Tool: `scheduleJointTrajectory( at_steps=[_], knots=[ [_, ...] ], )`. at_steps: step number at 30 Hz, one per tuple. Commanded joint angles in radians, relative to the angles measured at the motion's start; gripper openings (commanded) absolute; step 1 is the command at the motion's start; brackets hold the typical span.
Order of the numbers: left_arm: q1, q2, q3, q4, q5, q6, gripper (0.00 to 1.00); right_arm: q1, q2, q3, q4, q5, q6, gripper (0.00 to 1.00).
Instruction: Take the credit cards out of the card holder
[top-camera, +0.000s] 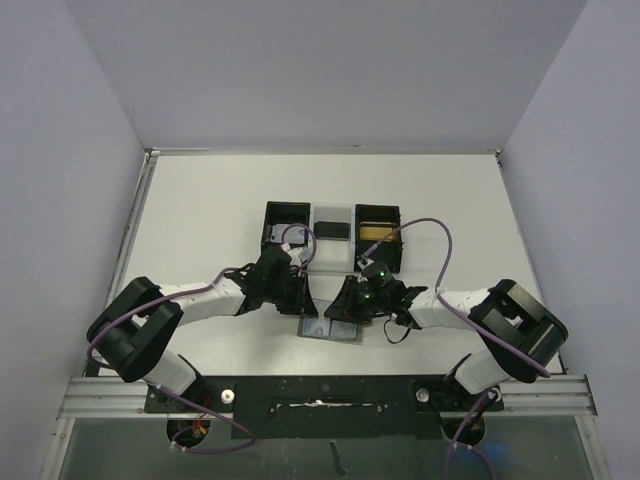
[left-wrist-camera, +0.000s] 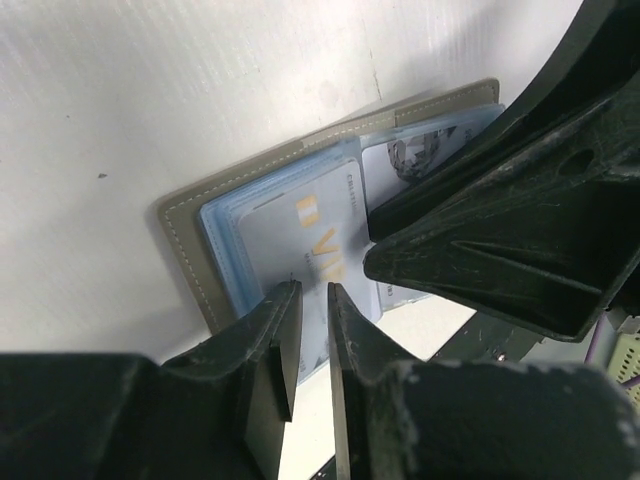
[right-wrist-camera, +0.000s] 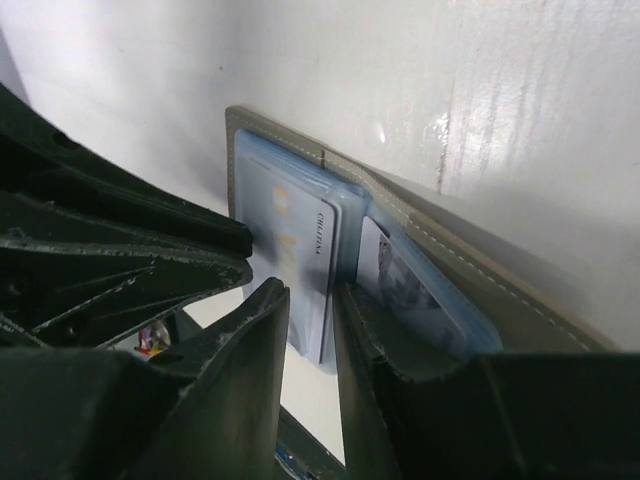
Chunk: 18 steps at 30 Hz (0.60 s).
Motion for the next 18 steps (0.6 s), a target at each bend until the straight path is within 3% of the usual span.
scheduleJointTrajectory(
  at_steps=[1, 7, 13, 18],
  knots=[
    [-0.007, 0.004, -0.02, -0.028, -0.019, 0.025, 0.16, 0.003, 0.026, -0.079, 0.258, -0.084, 0.051, 0.26],
    [-0.017, -0.005, -0.025, -0.03, -0.031, 0.02, 0.14, 0.001, 0.028, -0.041, 0.244, -0.037, 0.017, 0.18],
    [-0.017, -0.064, -0.037, -0.033, -0.082, -0.008, 0.2, 0.007, 0.025, 0.046, -0.032, 0.105, -0.015, 0.23],
    [-0.017, -0.106, -0.022, -0.017, -0.125, -0.031, 0.25, 0.007, 0.021, 0.039, -0.056, 0.096, -0.032, 0.26]
  ],
)
